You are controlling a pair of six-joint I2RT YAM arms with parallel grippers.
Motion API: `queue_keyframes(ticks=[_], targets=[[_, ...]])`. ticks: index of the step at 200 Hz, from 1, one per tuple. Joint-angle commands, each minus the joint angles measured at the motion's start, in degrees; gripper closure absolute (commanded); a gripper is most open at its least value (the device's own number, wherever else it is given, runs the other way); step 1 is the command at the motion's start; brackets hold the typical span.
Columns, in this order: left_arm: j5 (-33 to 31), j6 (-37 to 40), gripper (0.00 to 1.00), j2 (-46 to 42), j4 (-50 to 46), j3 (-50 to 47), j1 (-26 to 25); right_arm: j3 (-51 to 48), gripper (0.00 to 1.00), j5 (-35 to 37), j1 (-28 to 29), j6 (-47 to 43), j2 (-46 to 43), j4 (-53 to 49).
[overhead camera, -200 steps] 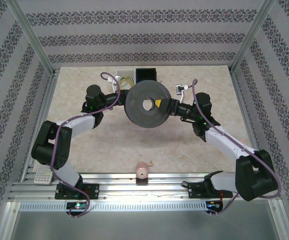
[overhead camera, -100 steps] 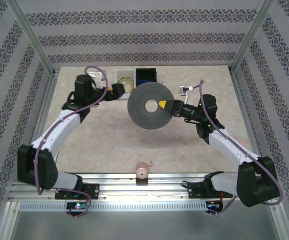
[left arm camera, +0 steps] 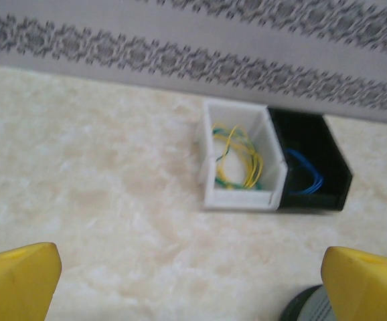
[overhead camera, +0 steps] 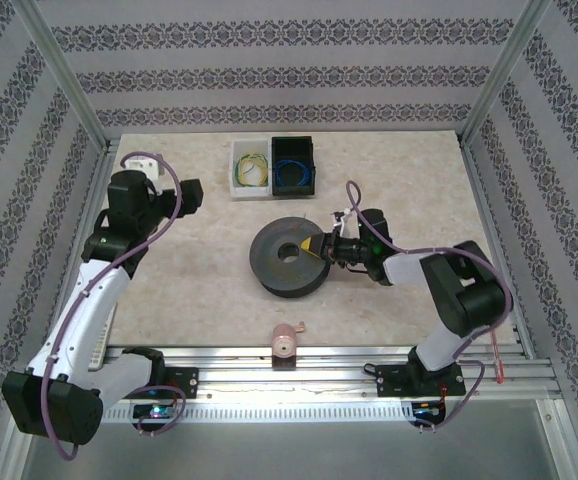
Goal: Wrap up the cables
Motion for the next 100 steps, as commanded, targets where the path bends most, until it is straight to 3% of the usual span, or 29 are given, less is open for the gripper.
queue_keyframes(ticks=[1, 16, 49, 71, 100], targets=[[-2.07, 0.71, 0.0, -1.88, -2.04, -1.91, 0.62, 0.54, 0.94, 2.82, 0.18, -1.12, 2.76, 7.35], [-2.35, 0.78, 0.0, -2.28, -2.27, -2.27, 0.73, 0.78, 0.8, 4.24, -0.08, -3.99, 2.84, 4.79], [-2.29, 0.9, 0.0, -2.68, -0.63, -3.55, 0.9, 3.19, 0.34, 4.18, -2.72, -8.13, 2.22, -1.47], [-2.47, 1.03, 0.0, -2.52, 0.42, -3.92, 1.17, 4.64, 0.22, 3.06, -5.93, -11.36, -0.36, -7.72], [-5.13, 1.5, 0.0, -3.28, 2.11, -5.06, 1.77, 5.53, 0.02, 5.06, -13.94, -20.07, -10.92, -25.45]])
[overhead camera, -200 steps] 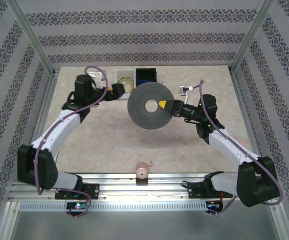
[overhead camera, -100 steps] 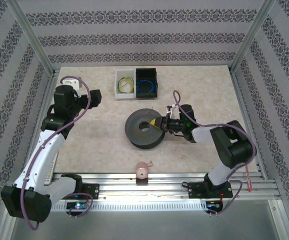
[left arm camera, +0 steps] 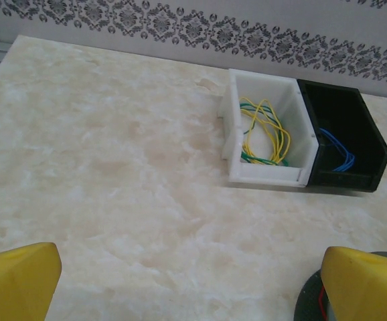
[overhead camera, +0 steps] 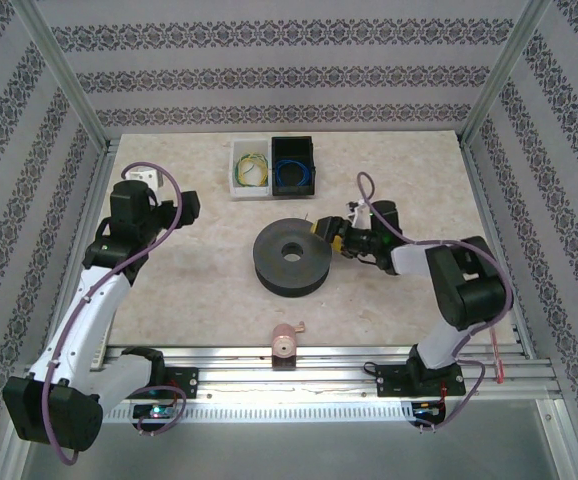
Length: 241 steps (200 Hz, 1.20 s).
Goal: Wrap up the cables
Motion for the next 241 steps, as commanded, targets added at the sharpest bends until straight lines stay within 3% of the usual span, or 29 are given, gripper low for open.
queue_keyframes(ticks=[1, 23, 41, 54, 69, 90, 105, 117, 129, 139, 154, 163, 183, 197, 211, 241], targets=[[-3.15, 1.14, 0.0, -1.41, 3.51, -1.89, 1.14, 2.13, 0.02, 1.63, -6.06, -10.29, -9.4, -15.96], [-5.54, 0.63, 0.0, -4.04, 10.24, -7.03, 1.71, 5.7, 0.02, 10.97, -10.97, -25.33, -19.76, -33.87], [-7.98, 0.18, 0.0, -5.22, 17.14, -13.25, 2.46, 5.6, 0.02, 20.65, -12.01, -36.3, -27.87, -37.11], [-12.7, 0.91, 0.0, -4.33, 22.25, -18.12, 2.55, -0.05, 0.02, 27.67, -11.75, -41.75, -34.36, -28.89], [-17.02, 3.42, 0.0, -1.53, 31.82, -25.52, 2.8, -10.22, 0.02, 34.76, -11.44, -45.21, -39.98, -11.16], [-20.61, 4.43, 0.0, 6.57, 47.93, -33.93, 3.6, -17.22, 0.02, 42.7, -11.21, -48.06, -37.28, 3.5], [-20.78, 5.71, 0.01, 12.7, 54.56, -35.23, 3.77, -15.68, 0.02, 42.73, -11.31, -49.18, -30.51, 3.06], [-18.55, 5.65, 0.01, 14.38, 50.29, -32.41, 4.12, -16.39, 0.02, 42.8, -11.31, -49.17, -24.38, 8.69], [-17.73, 7.11, 0.01, 18.17, 59.58, -33.4, 4.52, -17.12, 0.02, 42.97, -11.91, -46.78, -18.37, 16.67], [-15.61, 7.84, 0.01, 21.1, 64.9, -33.53, 5.08, -14.35, 0.02, 40.93, -12.74, -44.8, -17.57, 11.84], [-13.37, 10.09, 0.0, 29.14, 73.92, -32.64, 5.55, -13.55, 0.02, 38.66, -13.09, -45.04, -11.26, 16.75], [-7.91, 11.53, 0.0, 29.25, 65.91, -29.77, 5.04, -15.48, 0.02, 39.57, -12.65, -44.63, -6.89, 26.39], [-8.23, 11.87, 0.01, 33.93, 82.05, -34.82, 5.41, -16.18, 0.02, 40.25, -14.07, -42.81, -8.72, 23.9], [-7.58, 11.15, 0.0, 31.74, 72.92, -32.23, 5.57, -15.99, 0.02, 42.19, -12.78, -43.79, -7.73, 24.97], [-7.3, 12.09, 0.0, 33.28, 77.85, -33.22, 5.54, -15.11, 0.02, 43.33, -11.89, -44.82, -8.65, 22.05], [-7.42, 11.81, 0.0, 32.68, 77.62, -33.79, 5.54, -15.26, 0.02, 43.69, -11.66, -45.06, -8.47, 22.61]])
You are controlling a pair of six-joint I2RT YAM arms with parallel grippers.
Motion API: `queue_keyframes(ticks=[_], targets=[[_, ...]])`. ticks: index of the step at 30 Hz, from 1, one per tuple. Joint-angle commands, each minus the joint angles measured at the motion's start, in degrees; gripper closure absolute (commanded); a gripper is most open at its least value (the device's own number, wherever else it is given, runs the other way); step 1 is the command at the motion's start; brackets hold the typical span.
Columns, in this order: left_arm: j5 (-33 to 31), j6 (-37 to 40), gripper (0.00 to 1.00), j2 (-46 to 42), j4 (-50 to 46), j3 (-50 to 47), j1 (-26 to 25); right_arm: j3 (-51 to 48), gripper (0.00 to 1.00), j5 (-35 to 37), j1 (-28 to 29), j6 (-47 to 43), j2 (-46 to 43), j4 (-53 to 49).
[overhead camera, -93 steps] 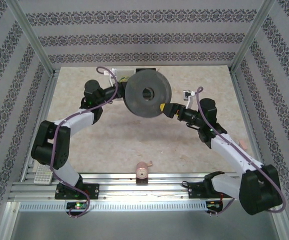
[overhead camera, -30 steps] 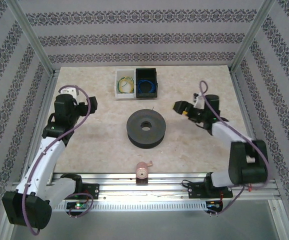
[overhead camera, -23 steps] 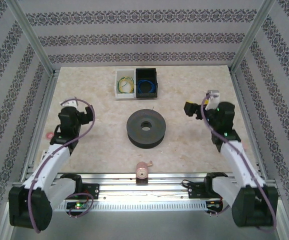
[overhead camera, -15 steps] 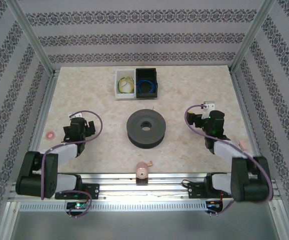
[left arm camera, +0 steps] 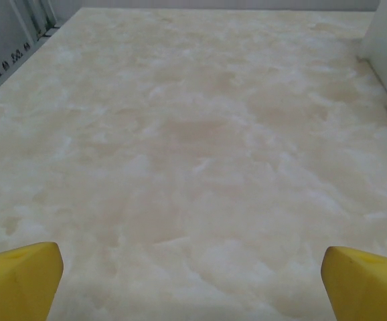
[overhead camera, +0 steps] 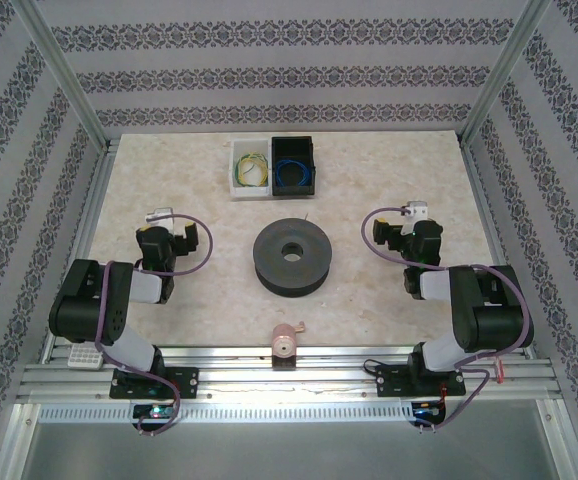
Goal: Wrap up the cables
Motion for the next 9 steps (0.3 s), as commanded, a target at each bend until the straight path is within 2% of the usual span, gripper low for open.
queue_keyframes(ticks=[1, 7, 9], targets=[[1.25, 1.1, 0.0, 0.08, 5.23, -0.94, 0.62, 0.74, 0.02, 1.85, 0.73, -0.66, -0.58, 2.22], [2.92, 1.86, 0.0, 0.55, 11.26, -3.59, 0.62, 1.0, 0.02, 2.7, 1.36, -0.93, -0.32, 1.89], [3.28, 1.77, 0.0, 0.18, 8.88, -2.73, 0.62, 0.74, 0.02, 2.77, 1.26, -0.96, -0.66, 2.07]])
